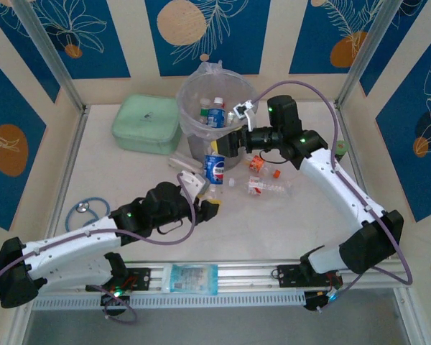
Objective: Put the plastic bottles in the bin
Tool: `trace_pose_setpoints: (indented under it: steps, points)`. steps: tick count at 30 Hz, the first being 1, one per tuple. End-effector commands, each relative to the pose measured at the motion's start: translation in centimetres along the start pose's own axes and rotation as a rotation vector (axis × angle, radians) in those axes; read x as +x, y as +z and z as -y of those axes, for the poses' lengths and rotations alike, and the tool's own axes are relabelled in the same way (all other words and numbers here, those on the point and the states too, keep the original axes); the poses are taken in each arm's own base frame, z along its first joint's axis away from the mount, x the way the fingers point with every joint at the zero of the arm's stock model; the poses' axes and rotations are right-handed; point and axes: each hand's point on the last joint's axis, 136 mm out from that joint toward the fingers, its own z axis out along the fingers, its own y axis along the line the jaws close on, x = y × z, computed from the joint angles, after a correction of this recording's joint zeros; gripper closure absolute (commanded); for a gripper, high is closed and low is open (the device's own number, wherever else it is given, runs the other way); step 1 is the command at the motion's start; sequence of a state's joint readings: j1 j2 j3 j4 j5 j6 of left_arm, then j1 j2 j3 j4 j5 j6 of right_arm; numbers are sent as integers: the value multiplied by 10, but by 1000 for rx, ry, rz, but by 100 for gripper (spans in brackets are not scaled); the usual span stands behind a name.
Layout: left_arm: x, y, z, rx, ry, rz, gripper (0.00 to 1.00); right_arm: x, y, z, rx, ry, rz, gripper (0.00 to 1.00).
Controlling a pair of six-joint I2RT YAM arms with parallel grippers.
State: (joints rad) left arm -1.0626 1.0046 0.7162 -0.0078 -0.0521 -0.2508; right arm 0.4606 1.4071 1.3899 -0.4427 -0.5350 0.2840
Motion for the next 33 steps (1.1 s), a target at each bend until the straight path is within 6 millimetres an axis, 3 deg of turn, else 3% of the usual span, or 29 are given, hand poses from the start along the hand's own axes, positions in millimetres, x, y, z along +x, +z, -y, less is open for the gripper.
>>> trace_pose_setpoints:
  steps: [1, 8, 12, 13, 14, 16, 17, 22, 26, 29, 33]
  points:
    - [-22, -2, 17, 54, 48, 56, 100, -2, 2, -10, -38, -10, -23, 10]
    - [-26, -6, 11, 18, 34, 92, 100, -4, 2, -7, -14, -7, -16, 47]
    - [-26, -10, 4, -17, 21, 106, 100, -10, -1, -9, -5, -20, 1, 52]
    - [-26, -11, 2, -29, 12, 108, 95, -12, -2, -10, -4, -28, 7, 53]
    - [-26, -12, -2, -51, -2, 113, 72, -16, -4, -12, -3, -40, 15, 54]
    - [-29, -16, -15, -123, -42, 133, 16, -27, -9, -18, 3, -70, 35, 54]
    - [-30, -20, -21, -157, -54, 140, 0, -36, -14, -22, 10, -93, 57, 55]
    - [-25, -43, -62, -385, -148, 160, 0, -91, -50, -38, 66, -197, 251, 57]
    - [21, -84, -122, -712, -336, 117, 0, -142, -88, -40, 144, -267, 471, 66]
    - [53, -96, -134, -721, -476, 110, 1, -174, -108, -31, 239, -337, 604, 74]
    - [85, -102, -139, -700, -575, 86, 7, -200, -106, -11, 315, -430, 655, 79]
